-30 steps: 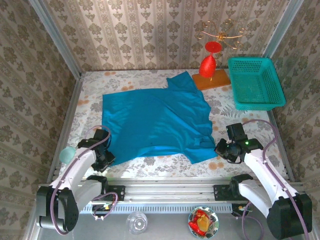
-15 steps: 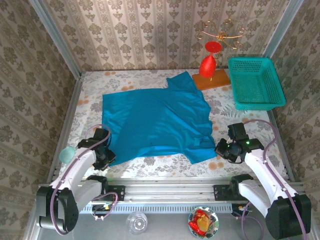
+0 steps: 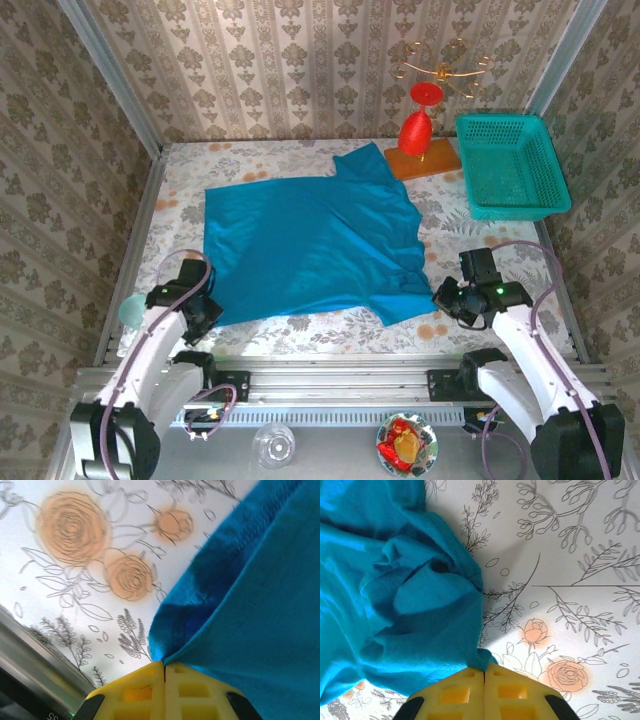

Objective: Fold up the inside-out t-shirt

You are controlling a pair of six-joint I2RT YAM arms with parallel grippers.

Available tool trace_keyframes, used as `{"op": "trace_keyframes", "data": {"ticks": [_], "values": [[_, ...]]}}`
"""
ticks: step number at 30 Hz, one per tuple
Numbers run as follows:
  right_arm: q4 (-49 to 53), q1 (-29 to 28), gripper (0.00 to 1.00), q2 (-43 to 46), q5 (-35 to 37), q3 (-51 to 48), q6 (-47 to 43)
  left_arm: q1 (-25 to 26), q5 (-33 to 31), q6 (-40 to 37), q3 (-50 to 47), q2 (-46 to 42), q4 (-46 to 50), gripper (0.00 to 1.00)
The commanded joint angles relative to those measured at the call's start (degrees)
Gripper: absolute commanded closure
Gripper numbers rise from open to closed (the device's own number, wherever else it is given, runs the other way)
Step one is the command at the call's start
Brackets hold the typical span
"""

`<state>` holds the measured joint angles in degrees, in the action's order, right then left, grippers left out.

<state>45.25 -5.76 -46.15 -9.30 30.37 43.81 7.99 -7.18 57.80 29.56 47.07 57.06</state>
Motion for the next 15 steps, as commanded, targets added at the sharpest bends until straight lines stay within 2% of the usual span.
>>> {"op": "trace_keyframes", "data": {"ticks": [1,4,8,15], "values": [[4.3,0.4,1.0,2.5,5.5,0.6,2.8,-3.6,-1.5,3.2,-0.6,-3.2,4.2,1.0],[6.0,0.4,1.0,3.6,7.1,1.0,4.2,-6.3,0.0,3.3,-1.9,-5.6,4.0,1.0],[10.1,0.4,1.0,5.8,11.0,2.1,6.3,-7.3,0.6,2.4,-1.7,-7.5,3.5,1.0],[10.9,0.4,1.0,11.2,3.0,1.7,5.4,-7.4,4.3,-0.2,0.0,-8.0,2.2,1.0]]}}
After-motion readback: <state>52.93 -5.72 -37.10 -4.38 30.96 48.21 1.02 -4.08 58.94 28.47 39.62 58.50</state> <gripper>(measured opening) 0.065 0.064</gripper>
